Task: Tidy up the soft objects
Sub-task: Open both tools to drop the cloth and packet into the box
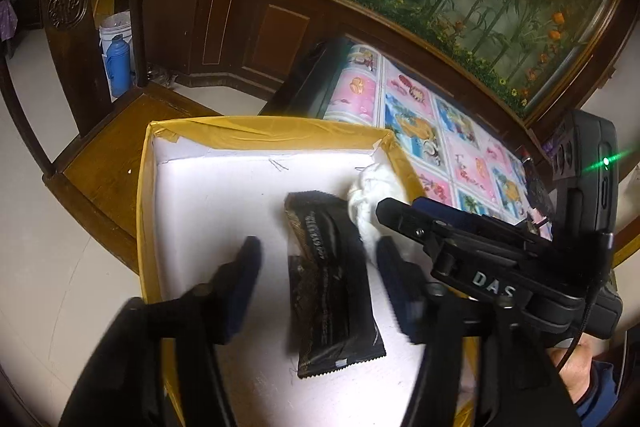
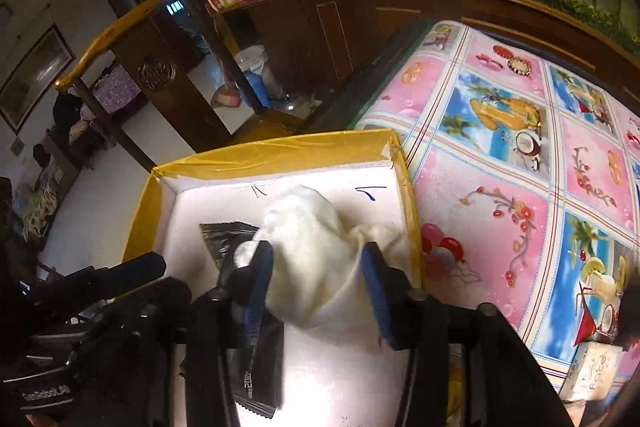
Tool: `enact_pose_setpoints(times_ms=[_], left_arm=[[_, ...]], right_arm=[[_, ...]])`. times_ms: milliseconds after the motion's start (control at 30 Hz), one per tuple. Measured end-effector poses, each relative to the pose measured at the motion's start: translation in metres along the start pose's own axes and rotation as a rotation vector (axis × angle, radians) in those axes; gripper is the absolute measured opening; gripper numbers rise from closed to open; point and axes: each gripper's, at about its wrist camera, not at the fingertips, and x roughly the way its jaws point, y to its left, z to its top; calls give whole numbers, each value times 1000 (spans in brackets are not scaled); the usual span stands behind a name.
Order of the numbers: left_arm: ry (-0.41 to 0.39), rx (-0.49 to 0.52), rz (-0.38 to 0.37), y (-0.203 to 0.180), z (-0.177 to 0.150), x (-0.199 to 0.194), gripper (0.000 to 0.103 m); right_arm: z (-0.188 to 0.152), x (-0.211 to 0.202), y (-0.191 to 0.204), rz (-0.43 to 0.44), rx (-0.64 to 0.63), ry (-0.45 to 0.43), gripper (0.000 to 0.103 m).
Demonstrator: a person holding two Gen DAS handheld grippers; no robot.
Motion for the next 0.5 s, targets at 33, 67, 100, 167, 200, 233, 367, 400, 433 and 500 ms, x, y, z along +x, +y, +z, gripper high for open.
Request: enact_pose_setpoints(times_ms=[33, 67, 100, 167, 200, 233, 367, 400, 433, 500], left_arm=[[-8, -6, -10, -1, -2, -3, 65], [-11, -11, -18, -2, -4, -6, 65], [-17, -15, -27, -4, -7, -11, 65], [-50, -2, -54, -12, -16, -27, 65], [-68, 14, -57, -17, -20, -35, 65], [-89, 40, -53, -24, -27, -44, 65], [-153, 121, -95, -54, -58, -74, 71], [-158, 134, -109, -61, -65, -78, 72], [-157, 155, -126, -70, -74, -81, 72], [-153, 183, -143, -85, -89, -85, 72]], right_arm=[[-2, -6, 0, 7, -9, -12, 59], [-3, -13, -1, 7, -12, -21, 59], [-7, -24, -2, 21, -13, -37, 59], [-16, -49, -7, 70, -27, -63, 59], [-22, -61, -12, 76, -33, -79, 59], [-28, -71, -17, 73, -34, -91, 59], [-55, -87, -60, 20, -22, -12, 59], [-61, -88, -71, 7, -21, 7, 59], [-67, -89, -81, -11, -23, 19, 59], [-78, -90, -101, -74, -4, 44, 59]])
